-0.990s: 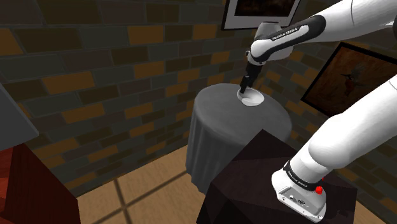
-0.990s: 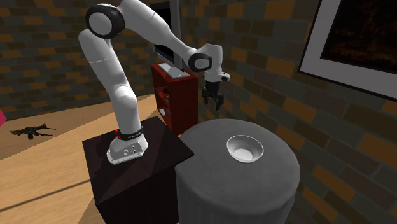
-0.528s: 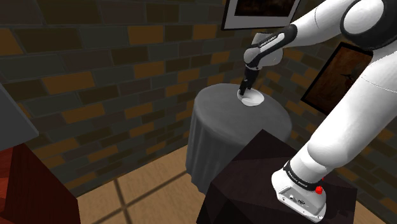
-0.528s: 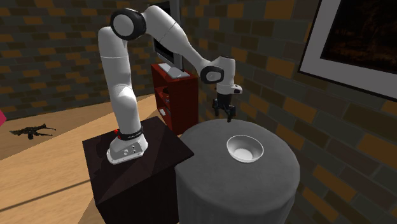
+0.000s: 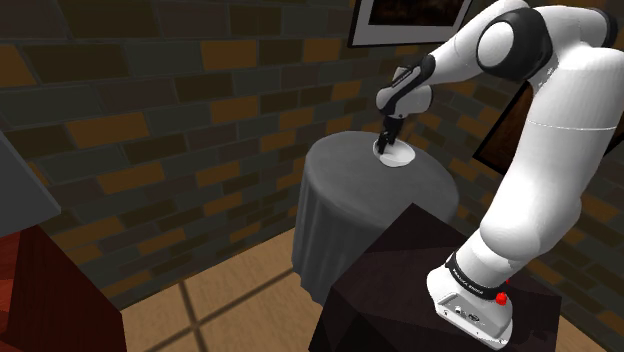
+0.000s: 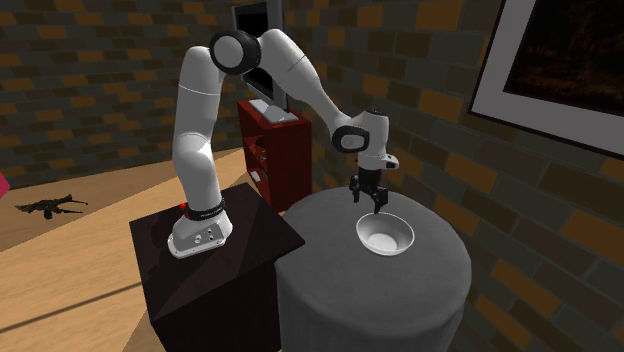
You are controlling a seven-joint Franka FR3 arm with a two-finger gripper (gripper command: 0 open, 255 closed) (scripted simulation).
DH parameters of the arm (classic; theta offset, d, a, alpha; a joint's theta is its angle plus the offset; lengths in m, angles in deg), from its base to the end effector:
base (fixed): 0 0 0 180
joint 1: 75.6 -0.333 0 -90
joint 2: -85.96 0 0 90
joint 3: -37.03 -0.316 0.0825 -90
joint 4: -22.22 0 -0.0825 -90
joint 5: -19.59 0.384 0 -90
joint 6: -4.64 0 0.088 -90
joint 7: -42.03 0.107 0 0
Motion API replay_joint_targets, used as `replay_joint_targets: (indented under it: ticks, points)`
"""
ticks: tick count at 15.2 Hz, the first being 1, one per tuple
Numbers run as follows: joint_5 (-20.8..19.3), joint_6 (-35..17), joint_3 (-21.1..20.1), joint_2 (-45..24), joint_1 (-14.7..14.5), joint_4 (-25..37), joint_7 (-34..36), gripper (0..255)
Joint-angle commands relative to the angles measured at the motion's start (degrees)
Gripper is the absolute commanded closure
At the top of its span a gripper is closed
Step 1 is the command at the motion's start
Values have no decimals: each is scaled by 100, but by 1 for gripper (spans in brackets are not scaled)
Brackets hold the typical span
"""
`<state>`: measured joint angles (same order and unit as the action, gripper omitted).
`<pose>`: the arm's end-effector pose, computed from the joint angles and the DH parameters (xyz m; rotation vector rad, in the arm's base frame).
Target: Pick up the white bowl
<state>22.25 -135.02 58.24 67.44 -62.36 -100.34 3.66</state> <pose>0.4720 -0.3214 0.2625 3.0719 0.0773 -0.0795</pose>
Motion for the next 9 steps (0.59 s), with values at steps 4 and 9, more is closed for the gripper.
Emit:
replay_joint_targets:
  ticks: [4,9]
  points:
    - [140,-293,-75,-316,76,10,-89,0]
    - [213,-453,-125,-477,109,4,-121,255]
